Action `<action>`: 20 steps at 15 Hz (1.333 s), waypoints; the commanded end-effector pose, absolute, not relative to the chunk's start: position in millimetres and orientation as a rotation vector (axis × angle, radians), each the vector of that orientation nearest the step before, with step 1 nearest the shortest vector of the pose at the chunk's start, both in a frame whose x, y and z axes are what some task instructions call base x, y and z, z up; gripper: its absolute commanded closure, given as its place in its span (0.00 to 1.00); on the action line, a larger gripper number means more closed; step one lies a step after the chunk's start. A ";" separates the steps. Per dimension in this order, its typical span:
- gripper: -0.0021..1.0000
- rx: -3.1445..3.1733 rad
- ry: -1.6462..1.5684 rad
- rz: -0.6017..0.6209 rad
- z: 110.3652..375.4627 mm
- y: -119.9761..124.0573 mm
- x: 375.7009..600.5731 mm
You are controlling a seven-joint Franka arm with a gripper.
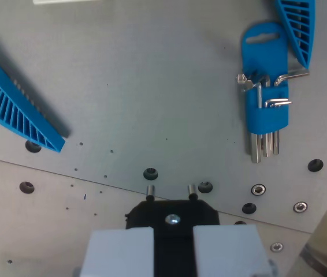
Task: Move above the white socket
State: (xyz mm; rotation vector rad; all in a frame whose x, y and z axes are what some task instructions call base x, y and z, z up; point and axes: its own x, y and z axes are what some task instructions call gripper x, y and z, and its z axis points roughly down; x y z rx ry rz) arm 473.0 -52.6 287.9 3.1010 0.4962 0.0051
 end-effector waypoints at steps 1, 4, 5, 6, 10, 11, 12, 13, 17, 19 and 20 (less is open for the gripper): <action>1.00 3.101 0.499 0.008 286.2 -51.8 473.6; 1.00 3.102 0.498 0.014 283.3 -50.1 474.7; 1.00 3.102 0.497 0.019 281.9 -49.3 475.2; 1.00 3.102 0.496 0.026 280.3 -48.4 475.9; 1.00 3.104 0.488 0.044 273.6 -44.4 479.3; 1.00 3.105 0.487 0.047 271.4 -43.2 480.4; 1.00 3.107 0.485 0.048 269.0 -41.8 481.5; 1.00 3.109 0.484 0.047 266.4 -40.3 482.7; 1.00 3.112 0.481 0.048 254.9 -32.8 487.7; 1.00 3.113 0.482 0.046 248.3 -28.5 490.3; 1.00 3.116 0.487 0.044 244.7 -26.3 491.7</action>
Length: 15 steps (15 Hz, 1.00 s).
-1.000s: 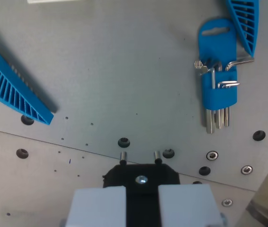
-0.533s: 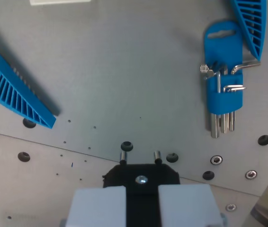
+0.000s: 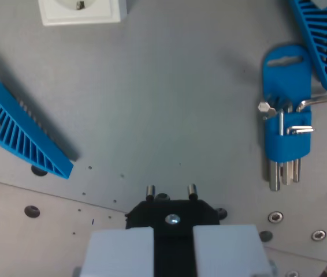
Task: Move above the white socket
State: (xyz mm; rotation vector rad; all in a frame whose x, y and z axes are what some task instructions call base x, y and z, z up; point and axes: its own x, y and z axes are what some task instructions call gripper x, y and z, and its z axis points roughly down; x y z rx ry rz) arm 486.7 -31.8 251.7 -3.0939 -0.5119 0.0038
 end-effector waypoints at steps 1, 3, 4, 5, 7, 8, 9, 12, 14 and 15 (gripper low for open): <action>1.00 -3.088 -0.486 -0.047 241.0 -24.0 493.1; 1.00 -3.085 -0.484 -0.047 233.1 -19.3 496.1; 1.00 -3.083 -0.484 -0.045 228.9 -16.9 497.8; 1.00 -3.083 -0.485 -0.046 224.6 -14.3 499.5; 1.00 -3.079 -0.492 -0.043 216.4 -9.5 502.7; 1.00 -3.076 -0.493 -0.038 212.6 -7.3 504.2; 1.00 -3.076 -0.489 -0.037 208.7 -5.0 505.8; 1.00 -3.076 -0.488 -0.028 196.7 2.2 511.1; 1.00 -3.070 -0.492 -0.022 188.0 7.5 514.9; 1.00 -3.067 -0.495 -0.017 183.5 10.2 516.9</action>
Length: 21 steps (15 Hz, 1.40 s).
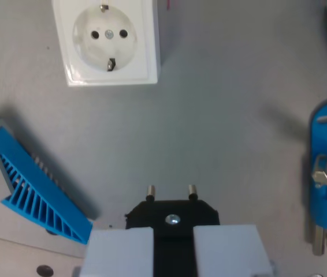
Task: Move above the white socket
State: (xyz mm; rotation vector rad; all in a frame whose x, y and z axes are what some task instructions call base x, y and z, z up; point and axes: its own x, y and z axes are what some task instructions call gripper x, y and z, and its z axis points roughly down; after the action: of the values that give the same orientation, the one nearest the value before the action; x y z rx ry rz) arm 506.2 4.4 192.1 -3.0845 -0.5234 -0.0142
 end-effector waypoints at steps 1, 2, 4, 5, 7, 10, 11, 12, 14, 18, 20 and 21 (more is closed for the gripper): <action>1.00 -3.064 -0.495 -0.018 178.9 12.8 518.8; 1.00 -3.062 -0.497 -0.014 174.4 15.4 520.8; 1.00 -3.056 -0.502 -0.013 165.3 20.5 524.6; 1.00 -3.056 -0.500 -0.017 161.0 23.0 526.2; 1.00 -3.056 -0.495 -0.020 152.8 27.8 529.2; 1.00 -3.056 -0.500 -0.024 142.4 34.2 532.7; 1.00 -3.057 -0.499 -0.025 139.5 36.0 533.6; 1.00 -3.057 -0.498 -0.026 136.7 37.7 534.5; 1.00 -3.057 -0.497 -0.029 131.1 41.0 536.3; 1.00 -3.054 -0.504 -0.024 120.6 46.9 540.1; 1.00 -3.053 -0.501 -0.018 116.2 49.0 541.8; 1.00 -3.052 -0.499 -0.017 114.4 49.9 542.6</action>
State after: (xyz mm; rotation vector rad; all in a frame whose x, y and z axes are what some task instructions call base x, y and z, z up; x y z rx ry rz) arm 533.7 46.7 118.8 -3.0718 -0.5366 -0.0205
